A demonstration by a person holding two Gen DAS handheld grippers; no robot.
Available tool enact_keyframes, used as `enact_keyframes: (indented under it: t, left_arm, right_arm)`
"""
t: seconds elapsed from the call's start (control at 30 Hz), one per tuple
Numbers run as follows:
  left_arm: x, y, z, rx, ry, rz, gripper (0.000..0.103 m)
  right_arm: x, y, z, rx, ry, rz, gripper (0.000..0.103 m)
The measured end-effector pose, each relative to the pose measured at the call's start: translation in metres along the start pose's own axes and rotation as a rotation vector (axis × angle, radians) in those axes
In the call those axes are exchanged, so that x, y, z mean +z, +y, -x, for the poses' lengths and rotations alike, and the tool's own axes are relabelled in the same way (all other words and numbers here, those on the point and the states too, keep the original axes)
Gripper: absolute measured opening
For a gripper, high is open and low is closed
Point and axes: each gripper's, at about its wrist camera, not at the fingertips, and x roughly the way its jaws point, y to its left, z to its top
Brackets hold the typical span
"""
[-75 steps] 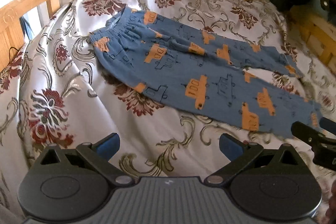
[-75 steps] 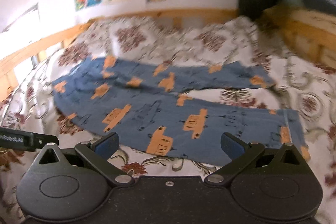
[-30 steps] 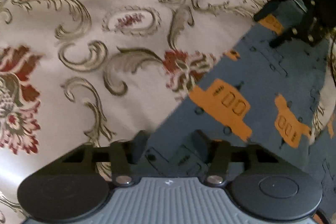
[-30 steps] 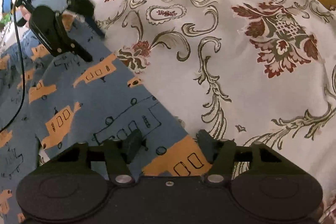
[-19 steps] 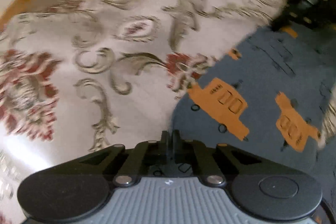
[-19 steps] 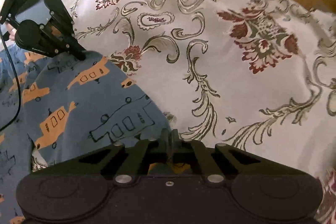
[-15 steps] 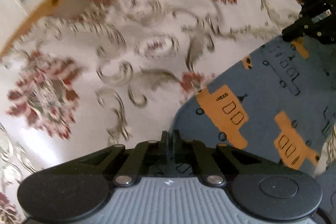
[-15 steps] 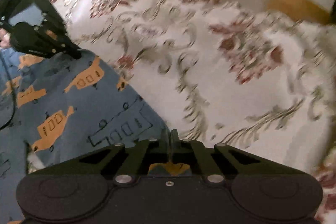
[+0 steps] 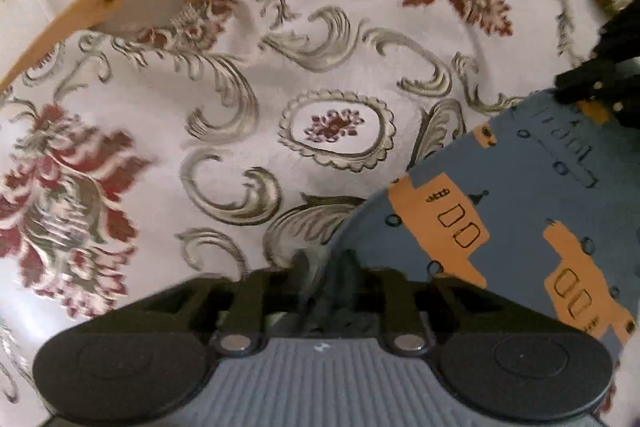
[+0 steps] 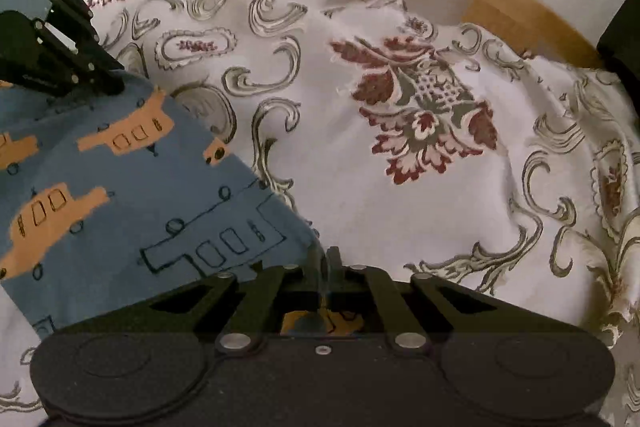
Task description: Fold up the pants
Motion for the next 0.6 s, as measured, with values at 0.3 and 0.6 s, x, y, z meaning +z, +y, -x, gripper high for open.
enact_keyframes:
  t: [0.3, 0.6]
  left_arm:
    - [-0.039, 0.107, 0.074, -0.057, 0.012, 0.015, 0.085]
    - [-0.078, 0.107, 0.064, -0.143, 0.193, -0.053, 0.077]
  right_arm:
    - [0.037, 0.004, 0.029, 0.233, -0.172, -0.111, 0.091]
    - [0.065, 0.051, -0.004, 0.270, -0.097, -0.026, 0.096]
